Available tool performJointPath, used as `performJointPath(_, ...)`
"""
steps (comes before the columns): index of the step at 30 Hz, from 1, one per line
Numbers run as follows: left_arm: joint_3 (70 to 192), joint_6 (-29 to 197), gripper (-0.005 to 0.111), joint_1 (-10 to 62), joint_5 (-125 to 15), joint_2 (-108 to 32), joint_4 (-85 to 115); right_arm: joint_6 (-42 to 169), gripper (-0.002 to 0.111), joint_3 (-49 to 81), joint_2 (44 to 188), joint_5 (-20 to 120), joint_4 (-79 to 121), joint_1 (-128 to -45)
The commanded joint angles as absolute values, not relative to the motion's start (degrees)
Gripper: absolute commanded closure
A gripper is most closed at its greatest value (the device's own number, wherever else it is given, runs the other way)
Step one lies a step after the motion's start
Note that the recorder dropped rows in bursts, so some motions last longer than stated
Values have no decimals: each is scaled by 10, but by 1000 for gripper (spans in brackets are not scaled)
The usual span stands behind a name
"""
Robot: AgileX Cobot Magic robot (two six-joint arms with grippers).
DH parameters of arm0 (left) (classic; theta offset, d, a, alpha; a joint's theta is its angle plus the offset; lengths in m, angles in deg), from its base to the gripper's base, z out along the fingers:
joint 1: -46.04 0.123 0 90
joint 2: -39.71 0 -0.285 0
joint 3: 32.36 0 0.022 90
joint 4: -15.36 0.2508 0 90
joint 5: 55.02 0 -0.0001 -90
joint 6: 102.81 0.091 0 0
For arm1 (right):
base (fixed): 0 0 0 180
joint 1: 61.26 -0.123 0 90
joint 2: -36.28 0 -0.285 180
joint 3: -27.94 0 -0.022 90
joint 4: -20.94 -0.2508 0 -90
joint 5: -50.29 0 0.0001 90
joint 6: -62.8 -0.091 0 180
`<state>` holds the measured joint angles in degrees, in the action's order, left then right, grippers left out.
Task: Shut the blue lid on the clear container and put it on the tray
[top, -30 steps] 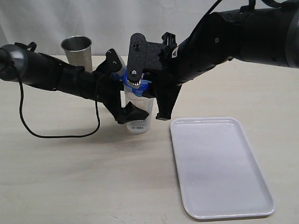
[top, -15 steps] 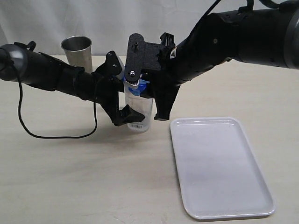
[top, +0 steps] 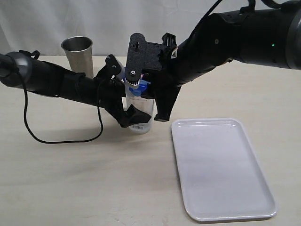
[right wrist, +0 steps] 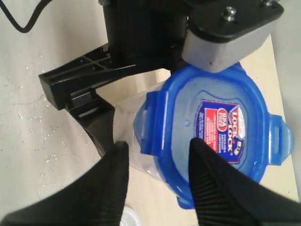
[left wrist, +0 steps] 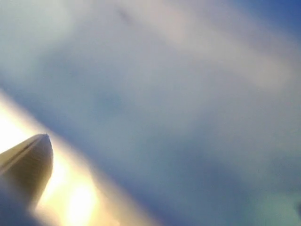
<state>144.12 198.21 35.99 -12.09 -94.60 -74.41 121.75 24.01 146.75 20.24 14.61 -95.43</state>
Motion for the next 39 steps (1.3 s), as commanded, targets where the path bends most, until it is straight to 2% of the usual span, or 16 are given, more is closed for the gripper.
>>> performJointPath(1, 1440, 1999, 2, 360, -115, -950, -771, 1201, 70, 213, 1504, 93, 143, -954)
performJointPath(7, 1440, 1999, 2, 360, -123, -954, -769, 1201, 70, 213, 1501, 94, 143, -954)
performJointPath(10, 1440, 1999, 11, 360, -123, -955, -769, 1191, 70, 213, 1492, 98, 143, -954)
performJointPath(12, 1440, 1999, 29, 360, -123, -955, -769, 1190, 70, 213, 1482, 100, 141, -954)
performJointPath(13, 1440, 1999, 47, 360, -123, -955, -769, 1190, 70, 213, 1473, 100, 133, -954)
performJointPath(14, 1440, 1999, 57, 360, -121, -955, -769, 1190, 70, 213, 1470, 100, 127, -954)
performJointPath(17, 1440, 1999, 102, 360, -118, -955, -751, 1190, 70, 213, 1465, 101, 115, -954)
performJointPath(18, 1440, 1999, 107, 360, -118, -955, -737, 1190, 70, 213, 1465, 101, 115, -954)
performJointPath(20, 1440, 1999, 107, 360, -121, -955, -723, 1183, 70, 221, 1454, 96, 115, -954)
performJointPath(24, 1440, 1999, 107, 361, -121, -955, -698, 943, 70, 300, 1419, 81, 115, -951)
performJointPath(27, 1441, 1999, 107, 361, -120, -955, -665, 820, 70, 356, 1425, 15, 128, -942)
performJointPath(33, 1441, 1999, 107, 361, -111, -955, -586, 757, 70, 449, 1450, -81, 121, -883)
performJointPath(39, 1441, 1999, 107, 361, -108, -955, -584, 795, 69, 529, 1523, -176, 25, -839)
